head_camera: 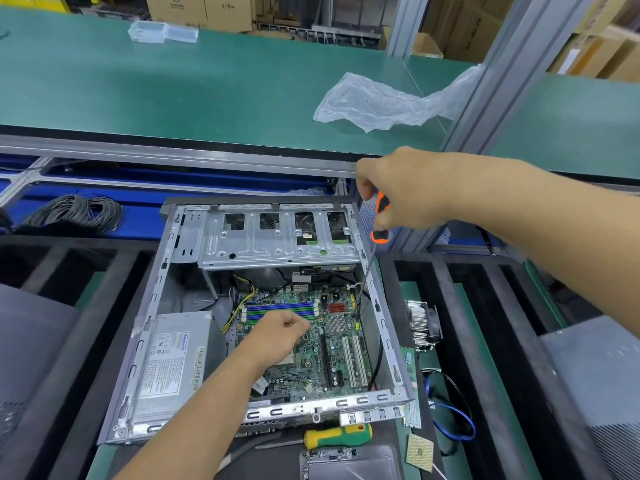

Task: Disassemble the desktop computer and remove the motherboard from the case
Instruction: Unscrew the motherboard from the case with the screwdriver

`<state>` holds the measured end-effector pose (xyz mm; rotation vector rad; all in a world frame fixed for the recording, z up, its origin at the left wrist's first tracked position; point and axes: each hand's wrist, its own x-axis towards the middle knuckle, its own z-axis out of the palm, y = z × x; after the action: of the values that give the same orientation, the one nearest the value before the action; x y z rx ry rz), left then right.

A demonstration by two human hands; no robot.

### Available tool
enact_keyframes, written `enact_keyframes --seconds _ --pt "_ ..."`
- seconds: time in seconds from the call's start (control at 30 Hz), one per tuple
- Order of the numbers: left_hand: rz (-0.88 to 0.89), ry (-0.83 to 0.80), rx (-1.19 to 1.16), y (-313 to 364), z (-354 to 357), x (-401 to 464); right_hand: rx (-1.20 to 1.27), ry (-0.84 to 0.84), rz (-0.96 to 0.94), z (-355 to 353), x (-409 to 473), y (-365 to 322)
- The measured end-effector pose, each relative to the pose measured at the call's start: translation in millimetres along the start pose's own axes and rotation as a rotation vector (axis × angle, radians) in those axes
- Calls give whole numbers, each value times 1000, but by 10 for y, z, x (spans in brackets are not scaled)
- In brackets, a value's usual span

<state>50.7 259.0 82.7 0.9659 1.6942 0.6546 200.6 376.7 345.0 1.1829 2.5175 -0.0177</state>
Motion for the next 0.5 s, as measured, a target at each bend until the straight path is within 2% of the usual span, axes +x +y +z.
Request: enact_keyframes --seconds 0.13,0.23,0.3,0.37,0.5 --pt "2 1 14 -12 5 9 -58 -65 41 8 -14 12" --pt "4 2 -1 -25 9 10 -135 3 100 61 8 -74" --pt "7 4 -2 -27 5 10 -167 76 64 90 43 -84" --pt "11 2 0 -28 4 10 -130 108 14 92 62 -41" --pt "10 5 13 -19 5 11 64 35 -36 30 47 58"
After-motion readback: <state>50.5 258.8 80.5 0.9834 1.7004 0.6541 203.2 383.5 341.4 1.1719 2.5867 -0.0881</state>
